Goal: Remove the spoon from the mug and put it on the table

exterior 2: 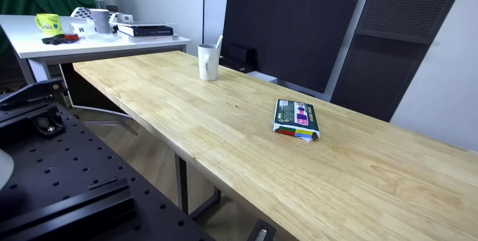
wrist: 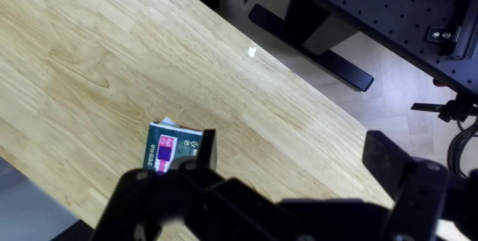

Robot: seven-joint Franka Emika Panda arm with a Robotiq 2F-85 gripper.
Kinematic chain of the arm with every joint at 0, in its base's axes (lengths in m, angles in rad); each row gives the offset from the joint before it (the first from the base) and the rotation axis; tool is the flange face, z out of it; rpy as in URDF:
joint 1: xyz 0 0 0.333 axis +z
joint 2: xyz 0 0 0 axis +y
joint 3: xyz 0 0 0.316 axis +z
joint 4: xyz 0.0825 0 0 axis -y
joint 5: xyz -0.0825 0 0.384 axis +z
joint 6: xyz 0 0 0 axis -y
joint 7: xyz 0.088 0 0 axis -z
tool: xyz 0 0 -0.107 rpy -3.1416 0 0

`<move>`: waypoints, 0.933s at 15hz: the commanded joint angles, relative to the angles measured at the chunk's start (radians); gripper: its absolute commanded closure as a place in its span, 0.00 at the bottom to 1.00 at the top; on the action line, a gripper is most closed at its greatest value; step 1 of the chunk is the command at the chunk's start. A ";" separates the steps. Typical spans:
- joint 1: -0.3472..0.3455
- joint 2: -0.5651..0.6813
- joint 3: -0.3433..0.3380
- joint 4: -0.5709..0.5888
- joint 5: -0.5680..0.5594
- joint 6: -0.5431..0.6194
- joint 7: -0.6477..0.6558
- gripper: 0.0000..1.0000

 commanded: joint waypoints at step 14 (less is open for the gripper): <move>0.008 0.659 0.154 0.478 0.294 -0.050 0.222 0.00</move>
